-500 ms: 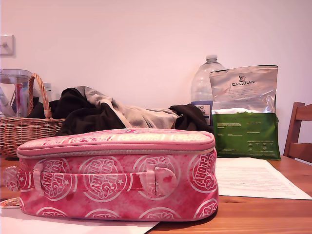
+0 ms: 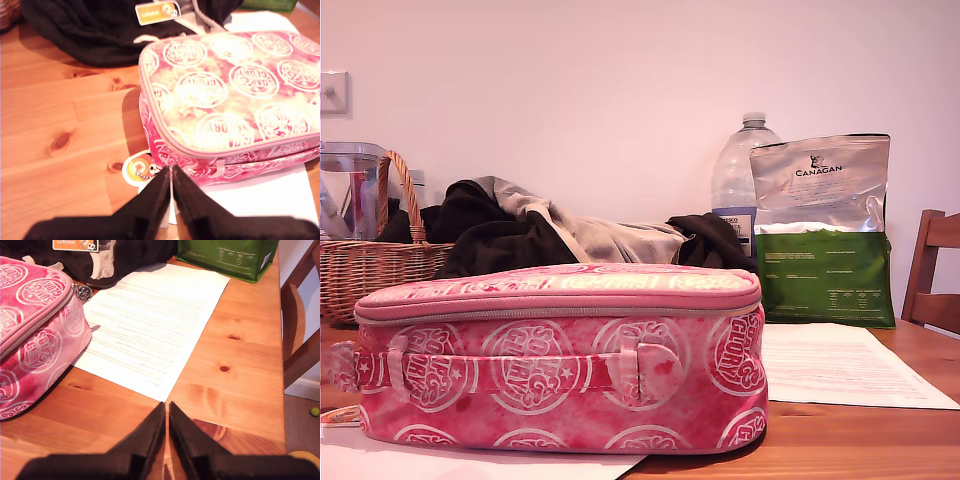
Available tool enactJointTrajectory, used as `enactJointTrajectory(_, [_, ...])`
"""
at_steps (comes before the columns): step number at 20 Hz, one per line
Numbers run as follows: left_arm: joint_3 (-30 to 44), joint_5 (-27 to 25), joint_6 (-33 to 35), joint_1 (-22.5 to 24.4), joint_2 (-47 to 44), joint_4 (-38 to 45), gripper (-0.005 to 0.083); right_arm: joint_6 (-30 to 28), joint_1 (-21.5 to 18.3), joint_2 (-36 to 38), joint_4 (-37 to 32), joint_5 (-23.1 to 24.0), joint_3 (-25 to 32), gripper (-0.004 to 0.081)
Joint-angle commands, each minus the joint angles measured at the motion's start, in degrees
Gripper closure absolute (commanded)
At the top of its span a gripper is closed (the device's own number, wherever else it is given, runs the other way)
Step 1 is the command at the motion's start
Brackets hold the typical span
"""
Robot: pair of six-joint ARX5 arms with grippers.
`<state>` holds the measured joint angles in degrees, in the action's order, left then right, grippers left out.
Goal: Open the zipper in the zip bag in front of you
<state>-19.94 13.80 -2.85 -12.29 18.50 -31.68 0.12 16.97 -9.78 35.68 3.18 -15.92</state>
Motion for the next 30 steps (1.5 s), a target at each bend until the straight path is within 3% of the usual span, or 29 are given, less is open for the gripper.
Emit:
enactJointTrajectory(1, [0.6,0.3,-0.2,0.0,0.2,0.9,0.0792,0.0,0.3,-0.4,-0.4,0.0,0.9,0.0783])
enactJointTrajectory(17, [0.6,10.5,-1.9,-0.1,0.2,13.9,0.0792,-0.3,0.2,-0.4,-0.3,1.5,0.9,0.0783])
enactJointTrajectory(20, [0.6,12.5,-1.9,-0.2,0.3,13.8,0.0792,1.3,0.2,-0.6,-6.4,1.2,0.9,0.0783])
enactJointTrajectory(25, [0.6,17.6,-1.9,-2.4,4.3,18.0,0.0793,10.6,0.3,-0.6,-17.1,-7.7,0.9,0.0783])
enactJointTrajectory(28, [0.6,19.0,-1.8,-5.2,10.0,22.5,0.0793,10.2,0.3,-0.9,-21.3,-8.5,0.9,0.0783])
enactJointTrajectory(30, [0.6,18.9,-1.5,-7.5,14.2,26.2,0.0793,10.3,0.2,-2.4,-21.7,-12.7,0.9,0.0783])
